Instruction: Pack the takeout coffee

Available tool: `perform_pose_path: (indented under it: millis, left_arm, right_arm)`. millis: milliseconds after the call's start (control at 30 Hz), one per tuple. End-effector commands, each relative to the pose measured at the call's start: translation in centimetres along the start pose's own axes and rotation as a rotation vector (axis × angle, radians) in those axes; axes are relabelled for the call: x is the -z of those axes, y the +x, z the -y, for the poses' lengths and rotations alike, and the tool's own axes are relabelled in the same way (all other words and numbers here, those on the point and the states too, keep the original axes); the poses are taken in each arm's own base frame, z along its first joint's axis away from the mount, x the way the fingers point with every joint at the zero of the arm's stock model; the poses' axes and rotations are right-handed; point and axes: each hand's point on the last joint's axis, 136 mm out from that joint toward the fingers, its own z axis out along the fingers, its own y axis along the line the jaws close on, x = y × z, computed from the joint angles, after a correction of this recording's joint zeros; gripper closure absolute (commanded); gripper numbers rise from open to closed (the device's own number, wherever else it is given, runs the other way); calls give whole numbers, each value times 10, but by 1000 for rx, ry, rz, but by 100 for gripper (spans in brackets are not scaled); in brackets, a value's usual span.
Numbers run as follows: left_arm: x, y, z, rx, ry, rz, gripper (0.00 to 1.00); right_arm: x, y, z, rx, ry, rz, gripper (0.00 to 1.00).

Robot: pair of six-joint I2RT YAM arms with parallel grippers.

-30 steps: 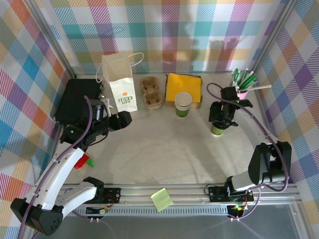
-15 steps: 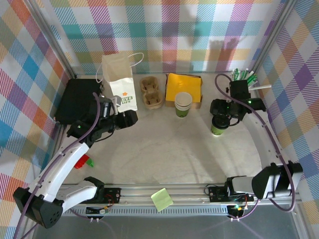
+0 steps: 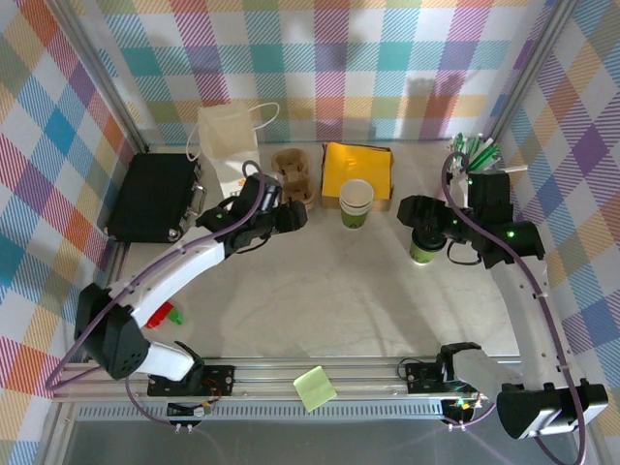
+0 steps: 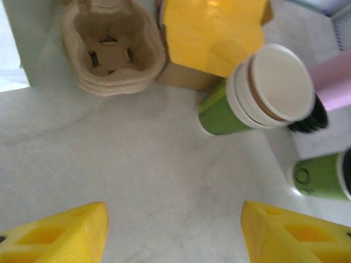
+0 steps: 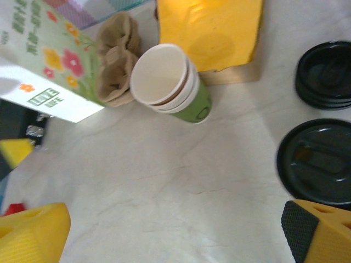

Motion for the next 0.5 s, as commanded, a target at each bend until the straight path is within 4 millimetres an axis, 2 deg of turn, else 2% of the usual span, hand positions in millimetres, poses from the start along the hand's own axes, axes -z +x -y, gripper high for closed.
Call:
perform_pose_path:
  millis: [0, 267, 467]
  left_arm:
    - [-17, -27, -5, 54, -89, 112, 35]
    - [-81, -30, -31, 59, -294, 113, 35]
    - [-111, -37, -49, 67, -384, 115, 38]
  right_arm:
    - [-2, 5, -17, -47, -119, -14, 0]
    - [-11, 17, -11, -77, -118, -53, 1]
    - [-13, 21, -9, -76, -109, -74, 1]
